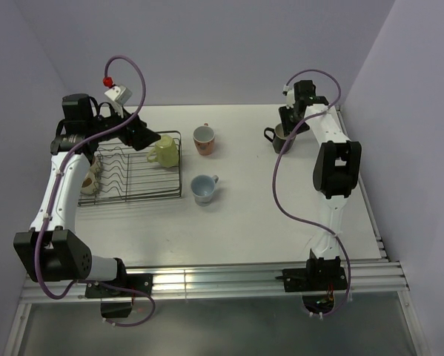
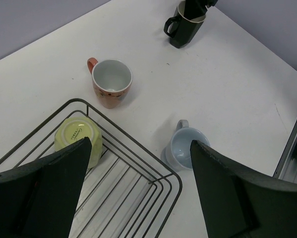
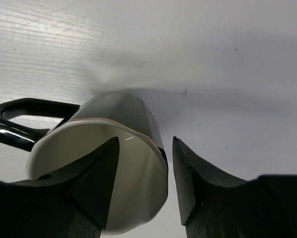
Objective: Load the cups into the dish rack
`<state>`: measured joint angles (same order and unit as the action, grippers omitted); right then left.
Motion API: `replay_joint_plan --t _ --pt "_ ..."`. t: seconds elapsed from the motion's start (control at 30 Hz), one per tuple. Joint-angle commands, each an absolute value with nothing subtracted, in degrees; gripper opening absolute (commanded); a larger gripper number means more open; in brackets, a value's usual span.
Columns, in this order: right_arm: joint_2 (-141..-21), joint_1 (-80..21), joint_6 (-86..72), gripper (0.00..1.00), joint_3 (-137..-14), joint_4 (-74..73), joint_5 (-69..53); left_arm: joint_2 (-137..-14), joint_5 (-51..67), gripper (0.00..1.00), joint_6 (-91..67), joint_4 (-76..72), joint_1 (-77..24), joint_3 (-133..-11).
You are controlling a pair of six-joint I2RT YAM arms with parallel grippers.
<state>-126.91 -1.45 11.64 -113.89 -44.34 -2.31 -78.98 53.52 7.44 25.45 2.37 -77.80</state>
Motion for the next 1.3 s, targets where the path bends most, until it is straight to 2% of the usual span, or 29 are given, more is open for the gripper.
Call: replay_joint_plan --t 0.0,0.07,0.37,0.4,0.47,0.5,0.53,0.63,0.73,0.93,1.07,1.1,1.17,1.27 --pt "-126.9 -0.6 9.9 0.54 -113.3 -41.0 -4.4 -78.4 55.8 0.89 5.7 22.2 2.3 -77.3" --pt "-127.3 -0.5 9.3 0.51 -113.1 -40.8 -5.0 -78.3 55.8 0.88 5.7 22.3 2.3 -77.2" --pt "-127.4 -0.4 8.2 0.27 -111.8 -40.5 -6.2 -78.2 55.5 0.89 4.6 22.1 2.3 -76.5" --pt "-127.3 -0.4 7.7 0.19 -111.5 -40.5 -6.8 -78.3 55.8 0.89 4.4 22.3 2.4 -76.5" --pt "-126.8 -0.4 7.3 0.14 -111.0 -40.4 -7.5 -78.5 56.4 0.9 3.6 22.4 2.3 -76.5" --pt "-126.7 -0.4 7.1 0.05 -110.9 -40.3 -7.5 -78.6 56.6 0.9 3.5 22.3 2.3 -76.5" --pt "-126.6 -0.4 7.2 0.01 -110.7 -40.3 -7.4 -78.6 56.7 0.89 3.4 22.5 2.3 -76.6" --pt "-125.8 -0.4 7.0 0.0 -109.3 -40.1 -7.9 -78.3 56.7 0.9 3.1 22.4 2.3 -76.4" --pt "-122.8 1.8 6.8 0.0 -107.7 -39.8 -10.5 -77.6 55.8 0.96 1.2 20.8 2.5 -75.3" --pt "-112.6 4.4 5.5 0.0 -110.7 -42.1 -27.6 -76.3 66.3 0.99 -6.3 17.2 4.5 -74.4" --pt "-106.3 4.3 -2.1 0.0 -110.7 -39.0 -41.5 -72.7 72.8 0.99 -20.3 1.7 5.4 -68.7" --pt "-103.7 3.9 -6.4 0.0 -110.0 -37.4 -45.1 -71.2 73.6 0.99 -24.0 -8.8 5.3 -67.5" --pt "-100.2 1.9 -10.5 0.0 -108.1 -33.8 -46.9 -71.0 74.5 0.99 -32.5 -17.0 5.4 -66.4" --pt "-95.5 -1.6 -17.5 0.0 -103.7 -27.2 -49.5 -71.1 75.6 0.98 -33.2 -16.8 5.2 -69.6"
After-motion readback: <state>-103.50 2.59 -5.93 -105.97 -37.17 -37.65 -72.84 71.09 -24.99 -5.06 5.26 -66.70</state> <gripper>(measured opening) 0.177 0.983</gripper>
